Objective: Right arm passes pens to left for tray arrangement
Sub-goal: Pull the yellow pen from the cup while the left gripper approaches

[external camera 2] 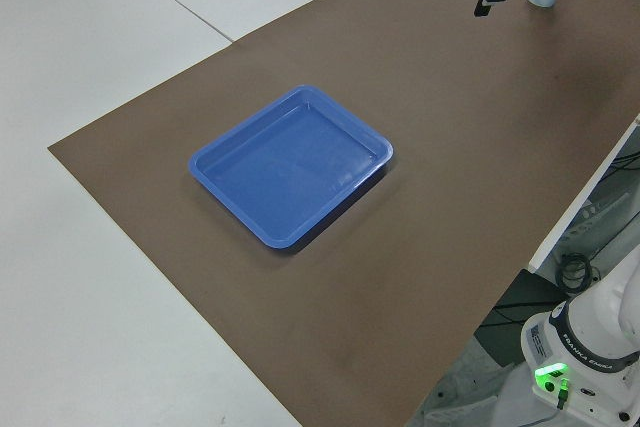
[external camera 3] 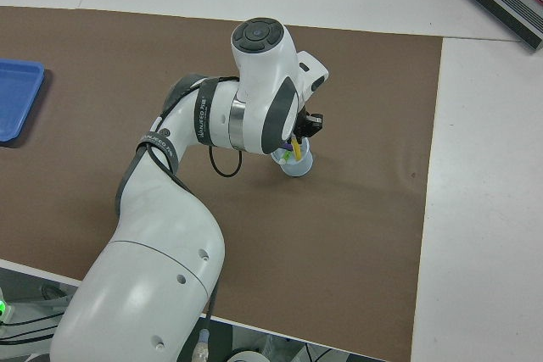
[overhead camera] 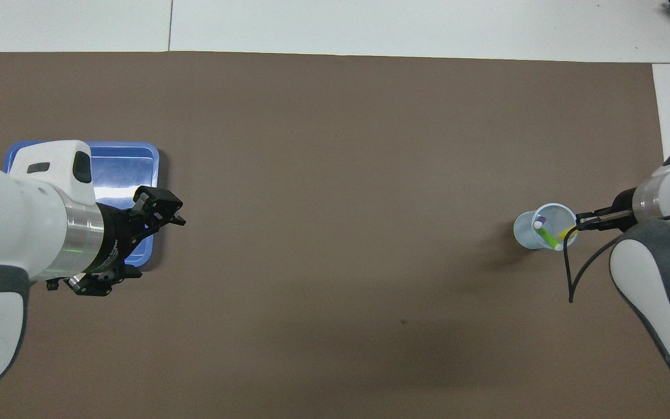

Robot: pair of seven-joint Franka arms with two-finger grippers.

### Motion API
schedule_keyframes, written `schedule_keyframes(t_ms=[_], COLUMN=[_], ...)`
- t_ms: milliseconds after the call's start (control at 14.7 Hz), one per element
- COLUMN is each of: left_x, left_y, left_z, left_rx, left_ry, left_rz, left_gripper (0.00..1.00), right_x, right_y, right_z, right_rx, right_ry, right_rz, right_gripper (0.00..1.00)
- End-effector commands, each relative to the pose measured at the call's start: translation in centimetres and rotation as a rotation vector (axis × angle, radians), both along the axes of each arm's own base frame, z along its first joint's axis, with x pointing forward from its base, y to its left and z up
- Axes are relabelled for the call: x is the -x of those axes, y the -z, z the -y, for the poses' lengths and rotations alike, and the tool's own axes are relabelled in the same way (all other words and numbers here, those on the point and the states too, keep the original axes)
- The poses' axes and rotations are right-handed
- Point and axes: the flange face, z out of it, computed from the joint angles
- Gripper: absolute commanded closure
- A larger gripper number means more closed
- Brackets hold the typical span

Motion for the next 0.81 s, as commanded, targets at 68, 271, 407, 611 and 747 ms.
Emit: schedule_keyframes(t_ms=[68,271,407,611,747], left_x=[0.6,-0.4,-1.5,-1.7,-1.9], left_y=[1.6,2.5,3.0,4.1,4.7], left_z=[0.3,0.4,0.4,0.4,0.3], left_rx=[0.071,0.131,0.194,0.231,0.245], left_ry=[-0.109,-0.290,-0.386,-0.458,-0.516], left_rz=[0.028,0.047,0.040,0.025,0.028], left_gripper=[0.00,0.00,0.00,0.00,0.00], right_x=[1.0,1.7,2.2,2.6,3.1], right_y=[-3.0,-5.6,-7.0,-9.5,-11.1], right_z=[-0.3,-0.8,-1.0,-1.1,-1.3], right_rx=[-0.001,0.001,0.002,-0.003,-0.025], right_ry=[0.004,-0.003,-0.005,-0.004,-0.001], right_rz=[-0.015,-0.012,-0.015,-0.032,-0.032], right_gripper=[1.00,1.00,1.00,1.00,1.00])
